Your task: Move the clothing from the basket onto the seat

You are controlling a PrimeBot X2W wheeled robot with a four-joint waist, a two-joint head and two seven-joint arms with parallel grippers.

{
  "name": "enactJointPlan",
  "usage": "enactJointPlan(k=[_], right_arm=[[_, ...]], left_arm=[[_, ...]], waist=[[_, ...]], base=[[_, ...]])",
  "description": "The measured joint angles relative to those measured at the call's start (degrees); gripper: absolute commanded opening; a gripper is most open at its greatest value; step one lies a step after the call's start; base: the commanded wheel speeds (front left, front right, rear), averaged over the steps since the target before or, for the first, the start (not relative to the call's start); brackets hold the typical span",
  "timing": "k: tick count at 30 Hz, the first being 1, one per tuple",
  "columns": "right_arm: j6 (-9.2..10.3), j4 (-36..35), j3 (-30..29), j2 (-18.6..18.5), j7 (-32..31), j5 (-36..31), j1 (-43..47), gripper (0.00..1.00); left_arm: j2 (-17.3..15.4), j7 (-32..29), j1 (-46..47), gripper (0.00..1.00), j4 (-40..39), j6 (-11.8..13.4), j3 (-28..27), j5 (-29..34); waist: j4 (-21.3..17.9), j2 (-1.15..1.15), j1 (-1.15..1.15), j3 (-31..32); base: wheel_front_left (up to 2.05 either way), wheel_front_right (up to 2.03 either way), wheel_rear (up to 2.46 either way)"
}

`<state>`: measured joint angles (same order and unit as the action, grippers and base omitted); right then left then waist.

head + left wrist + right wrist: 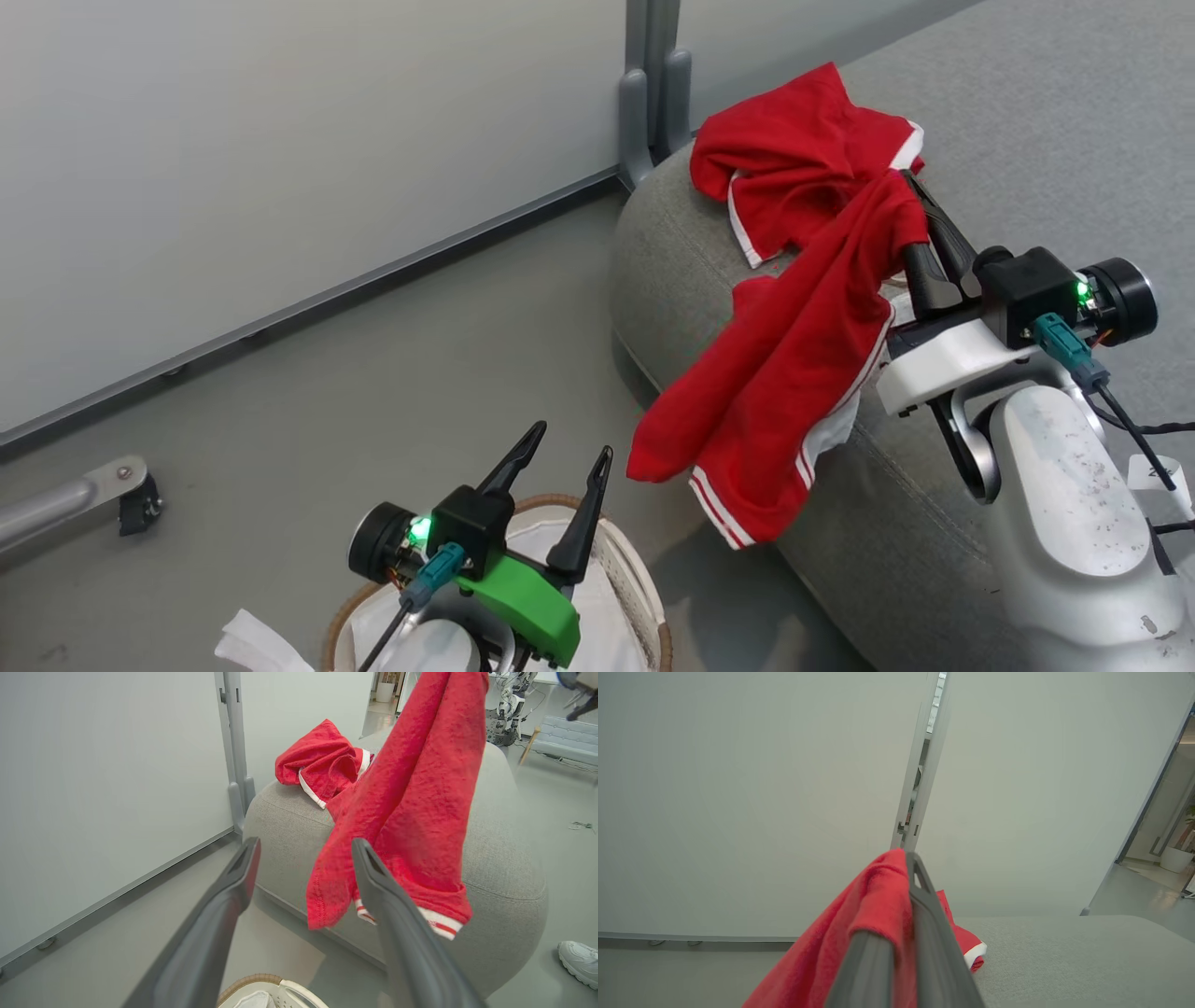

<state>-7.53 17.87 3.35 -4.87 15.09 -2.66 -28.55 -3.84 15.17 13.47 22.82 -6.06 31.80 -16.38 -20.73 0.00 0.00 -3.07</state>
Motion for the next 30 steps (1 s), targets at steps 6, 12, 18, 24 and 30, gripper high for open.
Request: enactJointPlan(k=[6, 12, 18, 24, 30], right_arm=[[0.00, 0.00, -0.87, -0.30, -0.01, 0.02, -0.54, 0.00], [0.00, 1.42, -1.35, -3.37, -0.01, -0.57, -6.02, 0.00], [0.00, 3.52, -4.08, -11.45, 0.00, -1.91, -17.89, 0.00], [0.00, 7.20, -7.77, -20.43, 0.00, -2.43, -28.65, 0.00], [0.00, 12.84, -11.12, -24.92, -0.11, -3.18, -35.42, 0.00]], left_arm=[[0.34, 0.00, 0.86, 1.00, -0.15, -0.45, -0.05, 1.26], [0.46, 0.00, 2.05, 1.00, -0.33, -0.58, -0.21, 2.16], [0.26, 0.00, 4.07, 1.00, -1.03, -0.93, -0.54, 3.23], [-0.09, 0.00, 6.39, 1.00, -2.08, -1.00, -0.68, 4.20], [-0.23, 0.00, 9.04, 1.00, -3.87, -1.01, -0.94, 5.41]], waist=[[-1.85, 0.00, 0.00, -2.79], [-1.52, 0.00, 0.00, -5.59], [0.53, 0.00, 0.00, -9.10], [3.58, 0.00, 0.00, -13.25], [6.92, 0.00, 0.00, -17.77]], base=[[0.00, 0.00, 0.00], [0.00, 0.00, 0.00], [0.00, 0.00, 0.00], [0.00, 0.00, 0.00], [0.00, 0.00, 0.00]])
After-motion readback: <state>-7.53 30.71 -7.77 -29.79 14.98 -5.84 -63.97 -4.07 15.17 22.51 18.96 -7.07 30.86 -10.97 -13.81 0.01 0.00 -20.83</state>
